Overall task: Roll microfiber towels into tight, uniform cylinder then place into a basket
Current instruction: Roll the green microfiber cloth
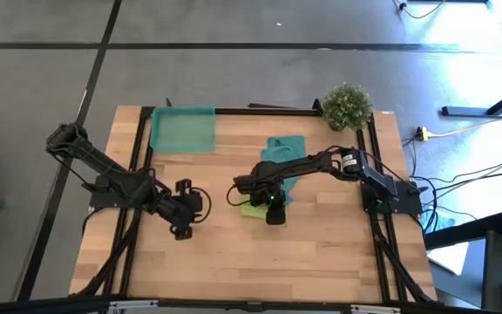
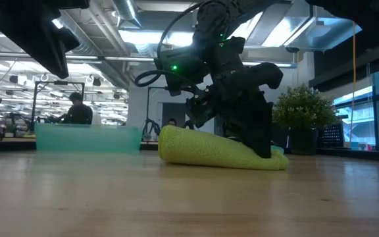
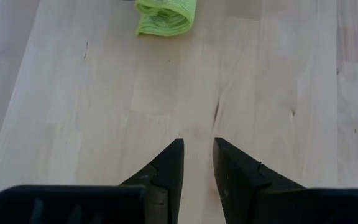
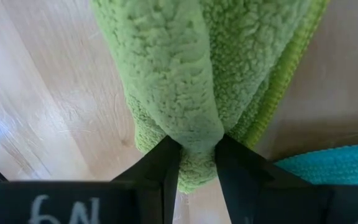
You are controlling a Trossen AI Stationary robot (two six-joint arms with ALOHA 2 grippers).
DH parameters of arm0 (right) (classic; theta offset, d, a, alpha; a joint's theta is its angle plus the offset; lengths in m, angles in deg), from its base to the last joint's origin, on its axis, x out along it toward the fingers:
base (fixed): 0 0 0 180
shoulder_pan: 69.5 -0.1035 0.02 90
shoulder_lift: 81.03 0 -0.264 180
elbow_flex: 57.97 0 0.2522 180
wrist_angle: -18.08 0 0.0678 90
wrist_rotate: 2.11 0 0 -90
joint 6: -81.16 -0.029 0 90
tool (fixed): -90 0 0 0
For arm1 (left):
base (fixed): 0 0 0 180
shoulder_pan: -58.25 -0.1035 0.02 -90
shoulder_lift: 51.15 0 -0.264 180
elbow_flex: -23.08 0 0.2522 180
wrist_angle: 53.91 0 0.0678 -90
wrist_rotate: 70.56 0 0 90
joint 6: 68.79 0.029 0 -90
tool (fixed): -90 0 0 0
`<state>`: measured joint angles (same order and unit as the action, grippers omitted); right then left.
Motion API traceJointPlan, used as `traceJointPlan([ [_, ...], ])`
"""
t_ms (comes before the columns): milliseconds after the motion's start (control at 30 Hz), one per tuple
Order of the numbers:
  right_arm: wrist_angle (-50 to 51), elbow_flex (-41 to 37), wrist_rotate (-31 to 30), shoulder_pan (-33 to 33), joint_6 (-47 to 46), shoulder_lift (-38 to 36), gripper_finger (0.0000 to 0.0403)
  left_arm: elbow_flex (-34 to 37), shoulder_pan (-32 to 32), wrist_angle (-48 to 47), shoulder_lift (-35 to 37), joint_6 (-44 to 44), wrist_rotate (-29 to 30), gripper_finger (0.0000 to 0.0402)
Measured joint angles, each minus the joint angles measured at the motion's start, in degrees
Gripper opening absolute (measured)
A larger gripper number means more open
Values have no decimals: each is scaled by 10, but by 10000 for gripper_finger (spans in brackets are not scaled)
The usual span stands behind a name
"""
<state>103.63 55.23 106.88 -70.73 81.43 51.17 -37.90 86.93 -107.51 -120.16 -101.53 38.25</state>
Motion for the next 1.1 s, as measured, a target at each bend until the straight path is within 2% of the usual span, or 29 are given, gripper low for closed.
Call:
traceJointPlan([
  [200, 0, 0, 1, 0, 0, 0, 104, 0, -9, -4, 0, -2, -1, 81],
  [367, 0, 0, 1, 0, 0, 0, 104, 0, -33, -18, 0, -39, 3, 82],
  [667, 0, 0, 2, 0, 0, 0, 104, 0, -50, -12, 0, -37, 1, 87],
  [833, 0, 0, 1, 0, 0, 0, 104, 0, -46, -7, 0, -37, 1, 124],
  [1100, 0, 1, 1, 0, 0, 0, 104, 0, -46, -4, 0, -38, 5, 220],
])
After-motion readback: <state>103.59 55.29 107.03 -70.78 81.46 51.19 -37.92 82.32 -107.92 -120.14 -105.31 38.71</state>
